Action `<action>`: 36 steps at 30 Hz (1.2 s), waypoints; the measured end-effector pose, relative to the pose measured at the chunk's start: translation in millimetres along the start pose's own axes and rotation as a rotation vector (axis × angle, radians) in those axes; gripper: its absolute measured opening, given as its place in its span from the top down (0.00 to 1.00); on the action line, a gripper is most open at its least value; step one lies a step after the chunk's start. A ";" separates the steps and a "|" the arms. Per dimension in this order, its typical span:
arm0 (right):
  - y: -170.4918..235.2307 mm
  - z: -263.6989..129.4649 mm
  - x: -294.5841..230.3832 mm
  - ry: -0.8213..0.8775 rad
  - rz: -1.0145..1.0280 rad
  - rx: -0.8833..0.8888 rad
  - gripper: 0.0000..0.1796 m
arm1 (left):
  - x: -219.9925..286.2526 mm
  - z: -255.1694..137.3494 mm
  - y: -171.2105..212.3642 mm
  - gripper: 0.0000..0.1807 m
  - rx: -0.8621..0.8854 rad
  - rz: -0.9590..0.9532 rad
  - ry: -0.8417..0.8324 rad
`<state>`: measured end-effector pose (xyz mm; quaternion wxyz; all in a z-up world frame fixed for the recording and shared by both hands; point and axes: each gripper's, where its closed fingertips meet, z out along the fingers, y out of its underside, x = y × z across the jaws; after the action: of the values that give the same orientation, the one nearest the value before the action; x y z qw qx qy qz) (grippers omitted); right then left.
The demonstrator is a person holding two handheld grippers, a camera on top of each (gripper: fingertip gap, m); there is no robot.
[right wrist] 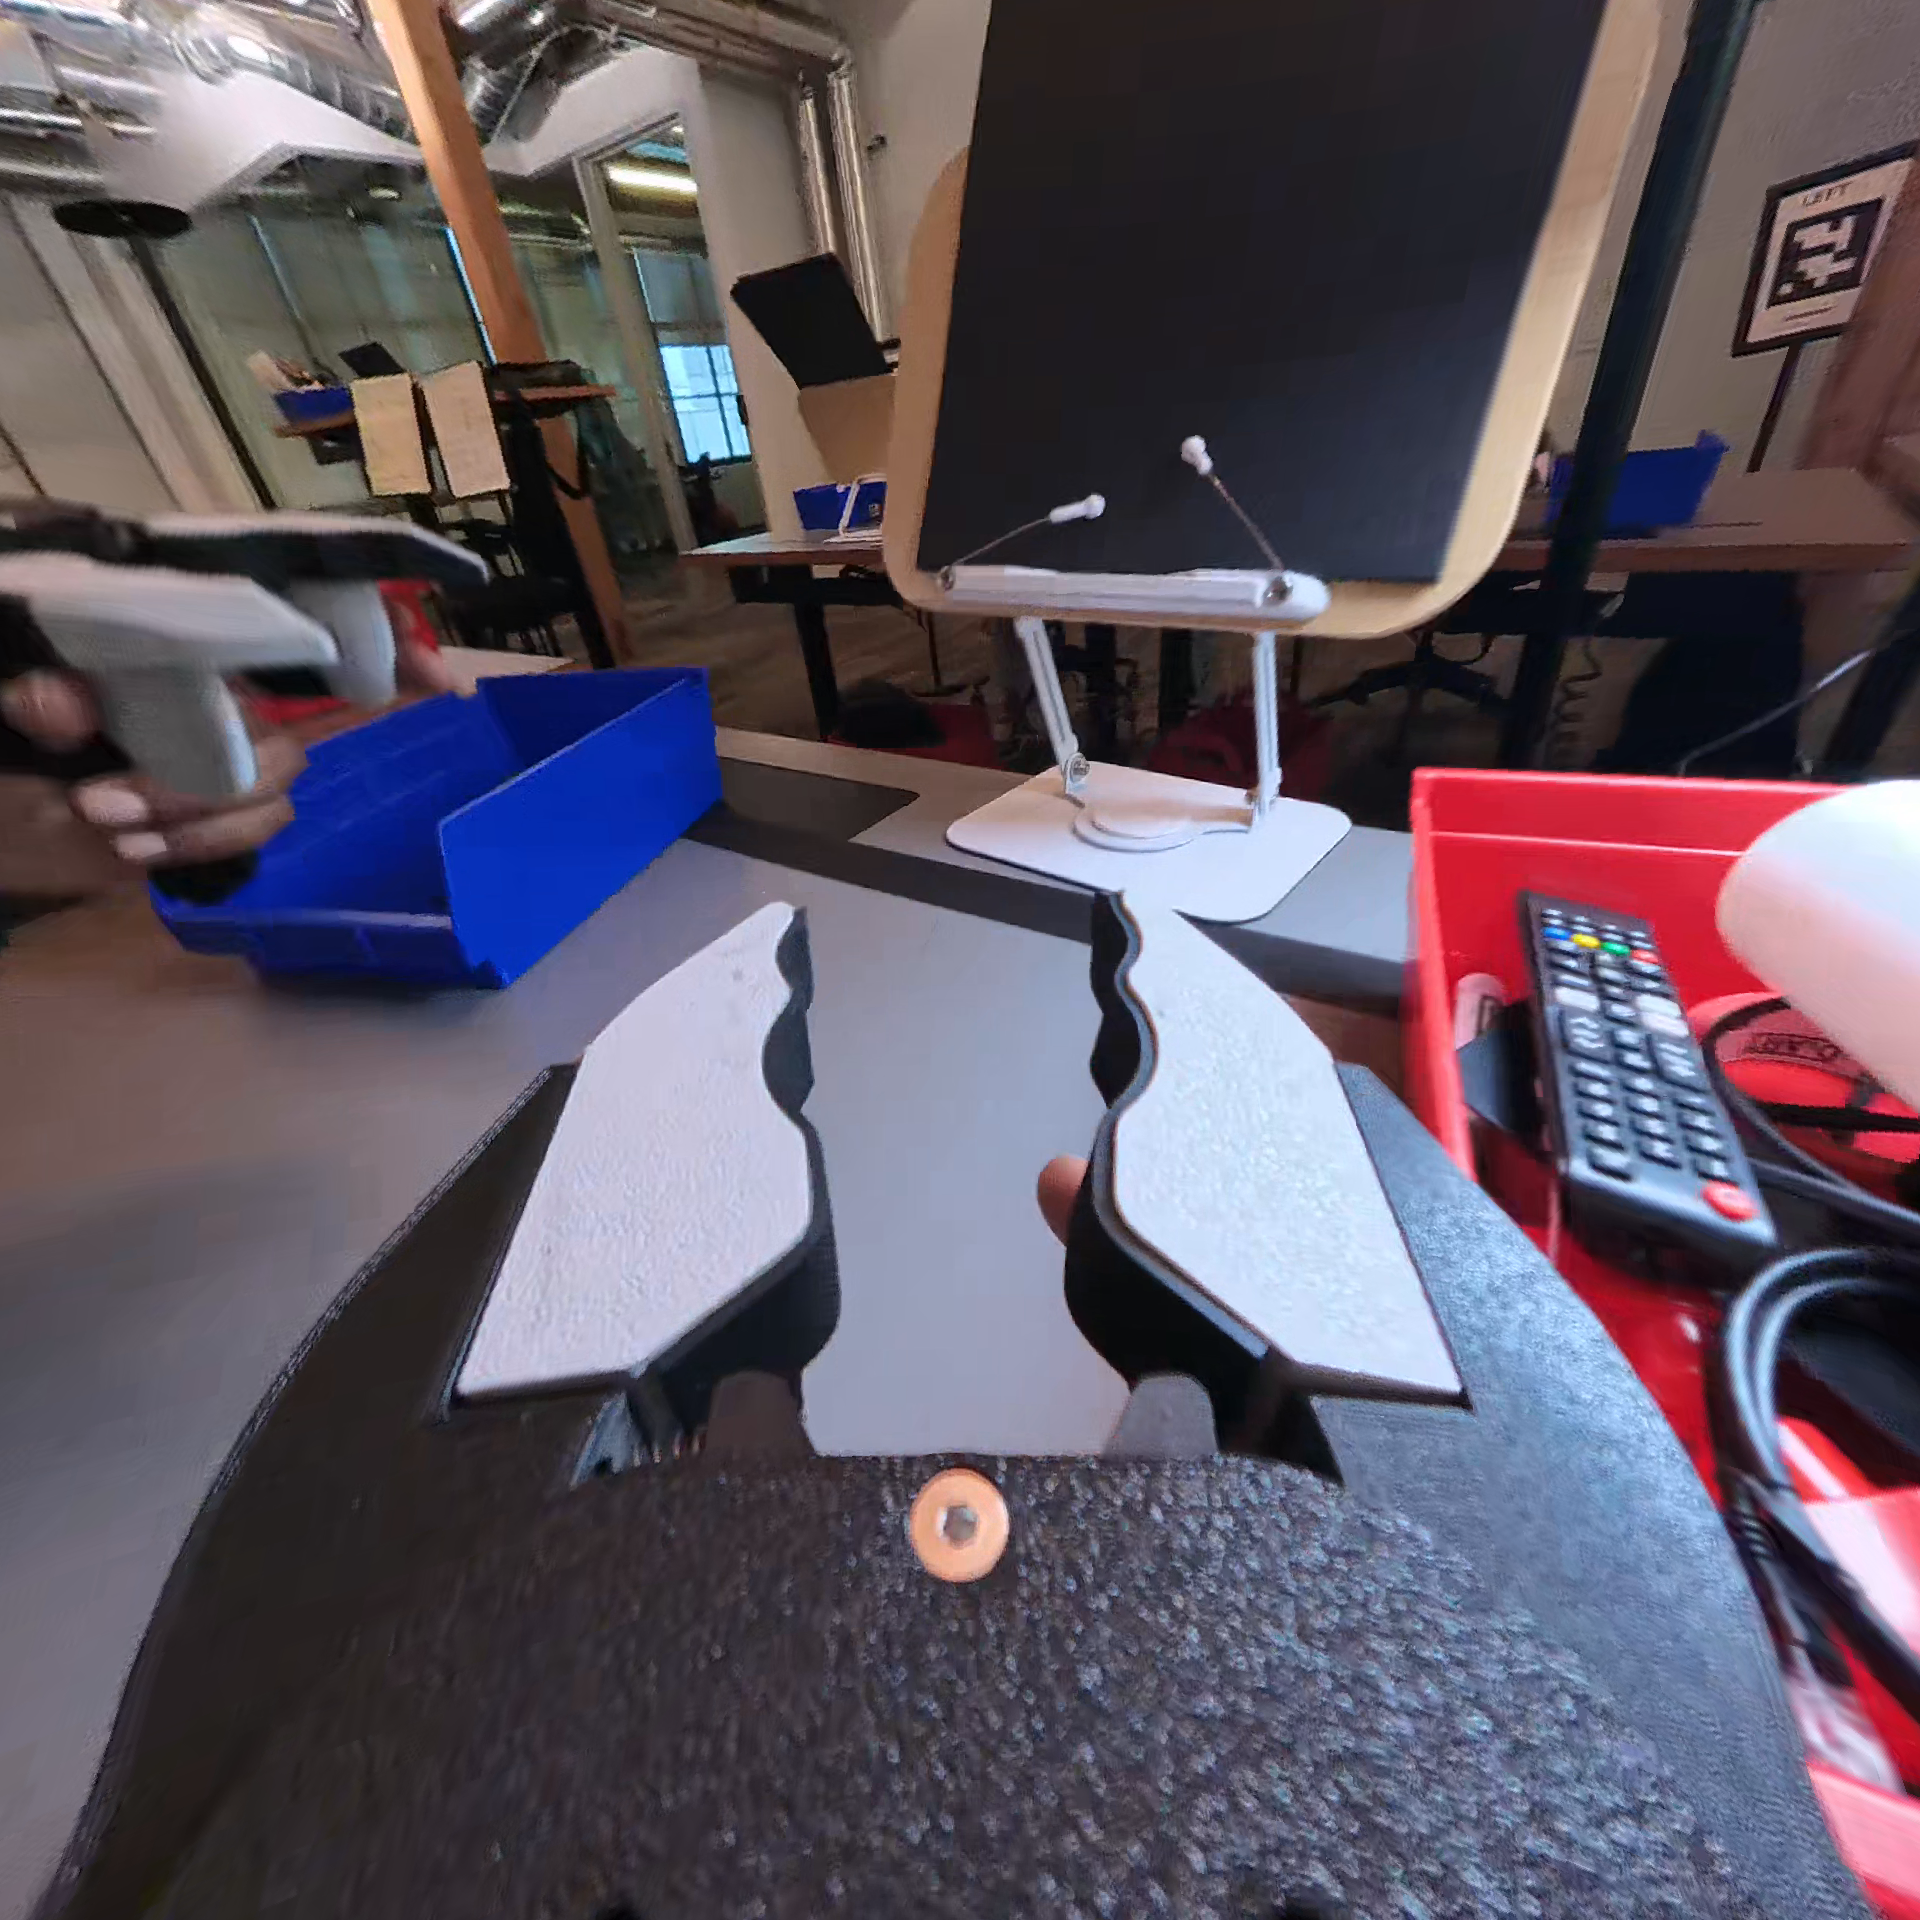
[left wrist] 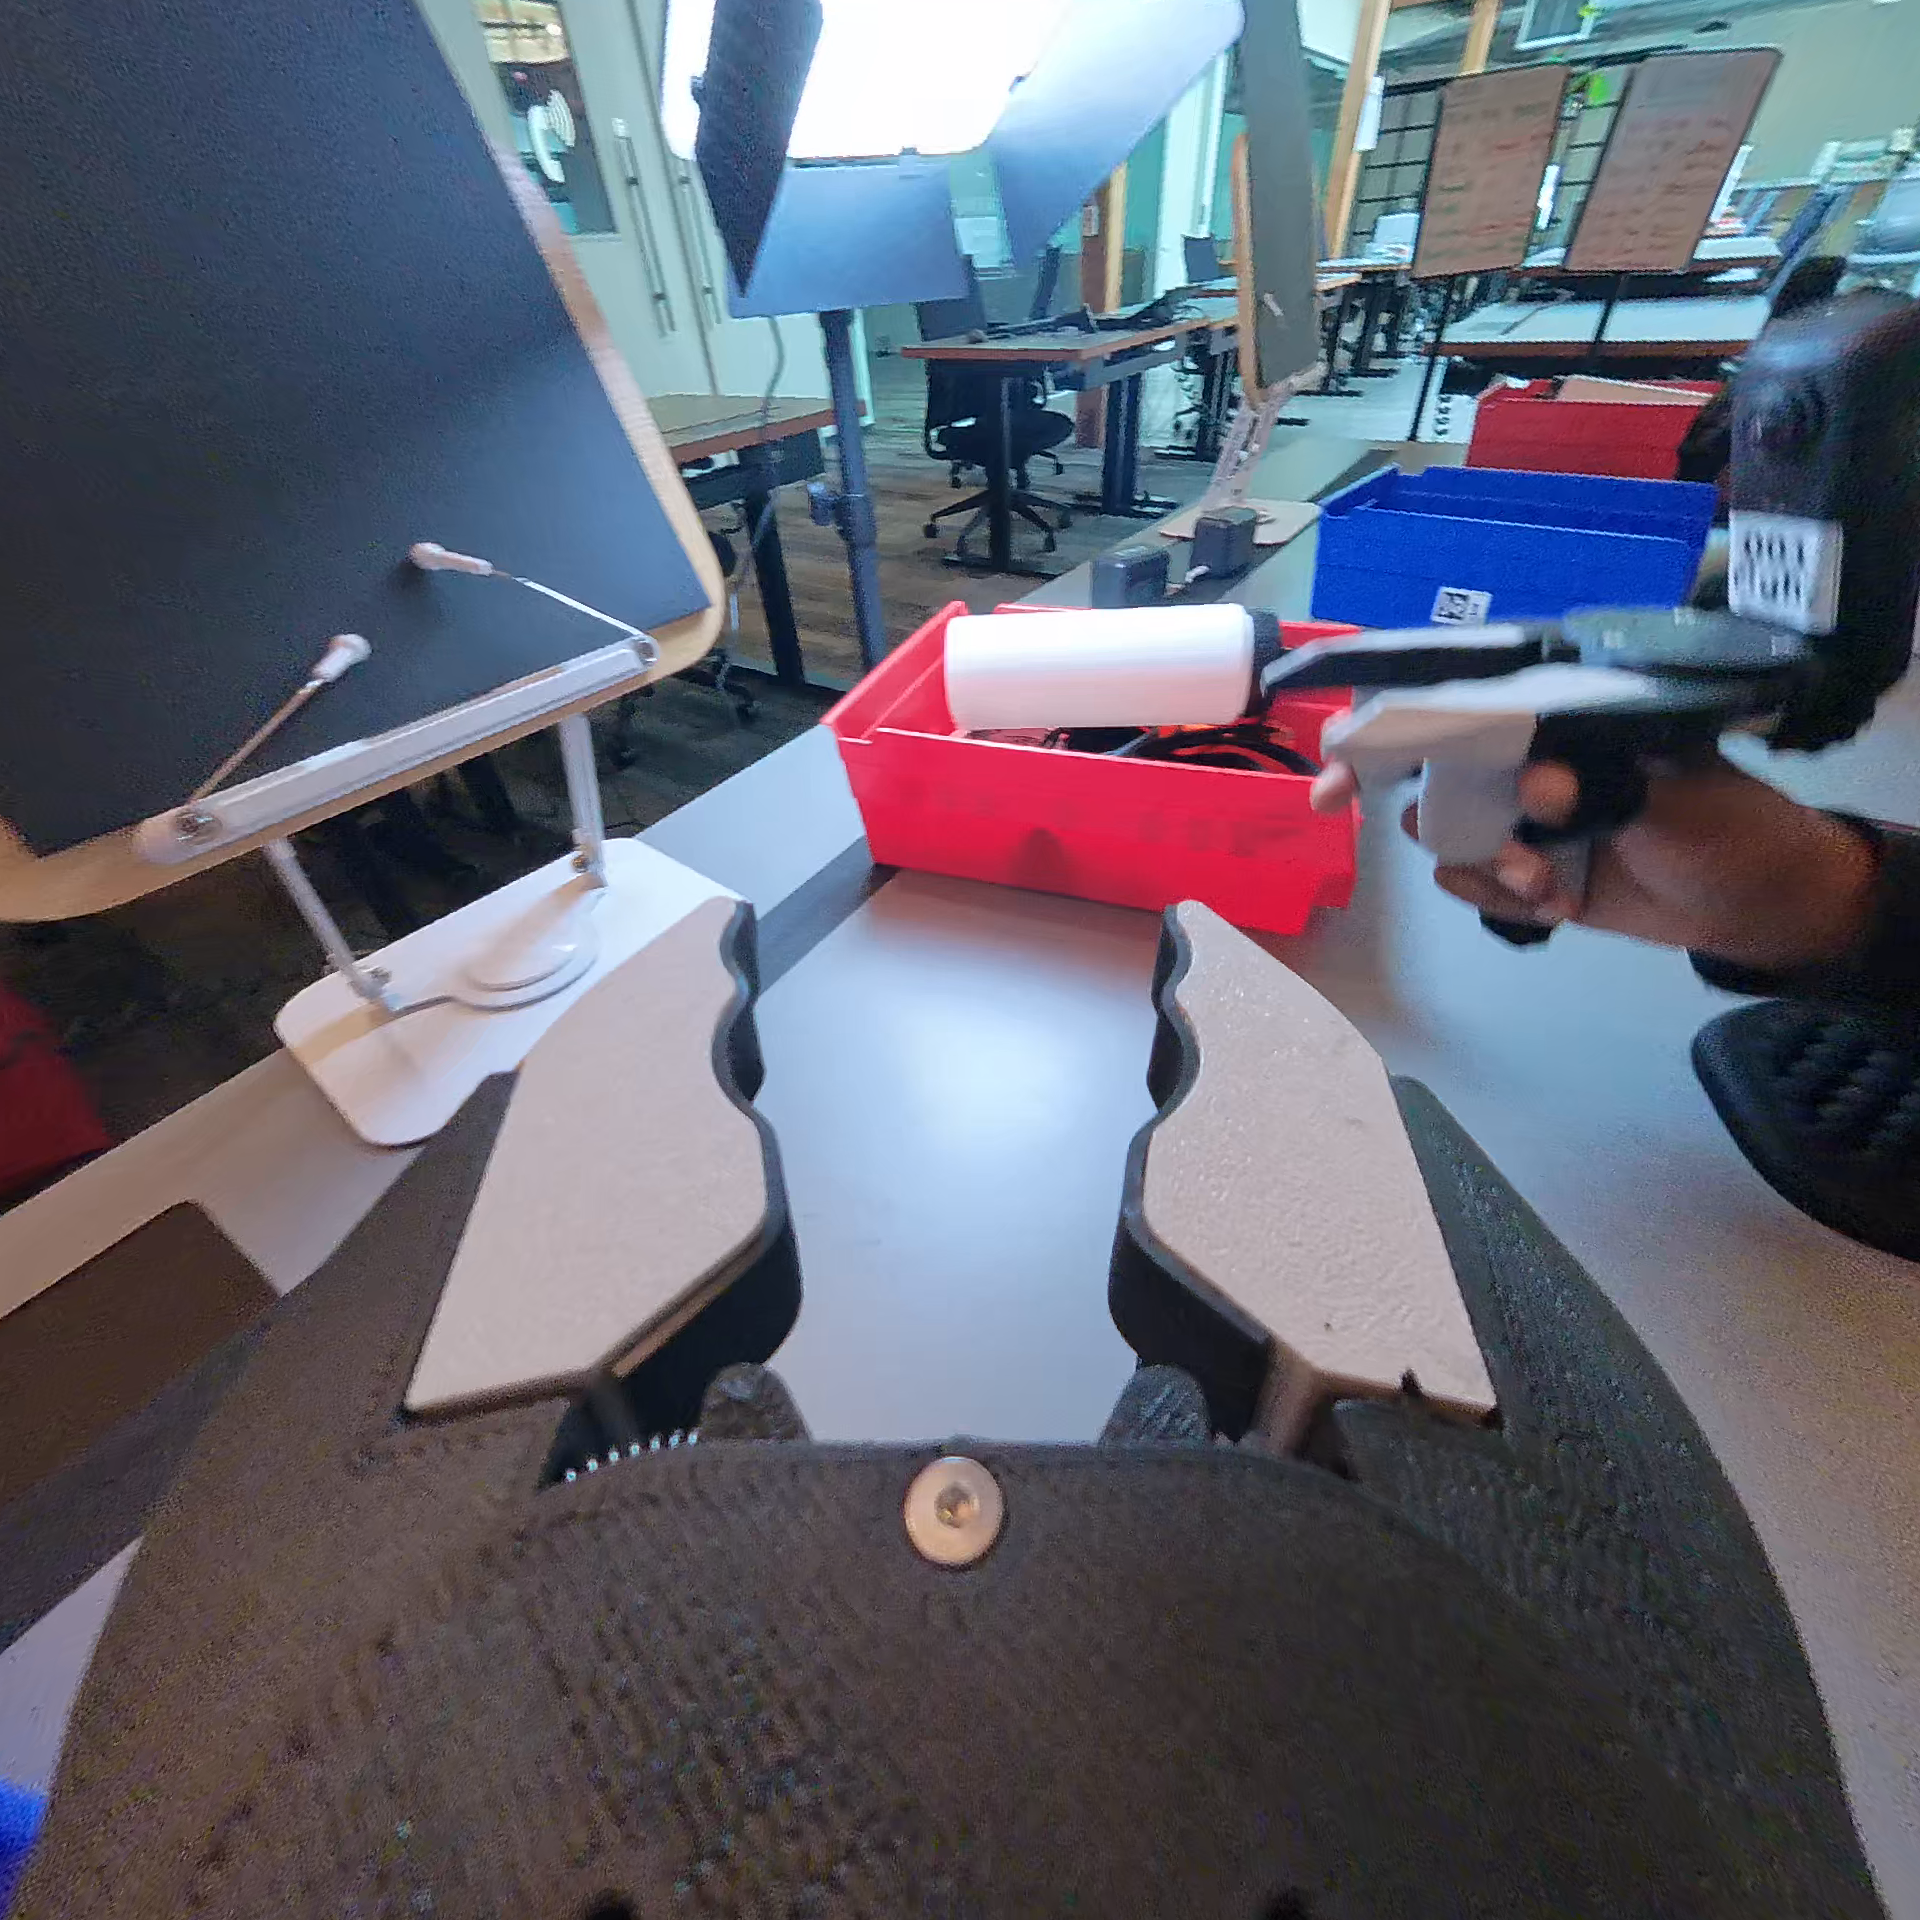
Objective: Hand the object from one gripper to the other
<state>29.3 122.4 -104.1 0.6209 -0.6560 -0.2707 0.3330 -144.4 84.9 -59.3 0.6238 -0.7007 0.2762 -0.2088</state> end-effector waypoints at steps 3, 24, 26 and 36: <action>30.4 9.0 -11.6 -0.017 -0.053 0.000 0.74 | -32.6 -16.6 -0.9 0.62 0.014 -0.056 -0.087; 32.5 5.8 -28.2 -0.089 -0.120 0.017 0.76 | -286.9 -134.5 155.3 0.64 -0.637 -0.225 -0.636; 34.9 5.4 -30.2 -0.095 -0.141 0.009 0.76 | -291.7 -127.1 168.5 0.62 -0.738 -0.120 -0.575; 46.8 7.2 -45.7 -0.194 -0.158 -0.032 0.74 | -313.1 -111.6 215.2 0.56 -1.142 0.119 -0.293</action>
<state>-7.8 88.0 -146.1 0.6056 -0.6071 -0.3857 0.3406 -480.8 188.0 -240.9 0.1903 -0.9303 0.2945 0.1073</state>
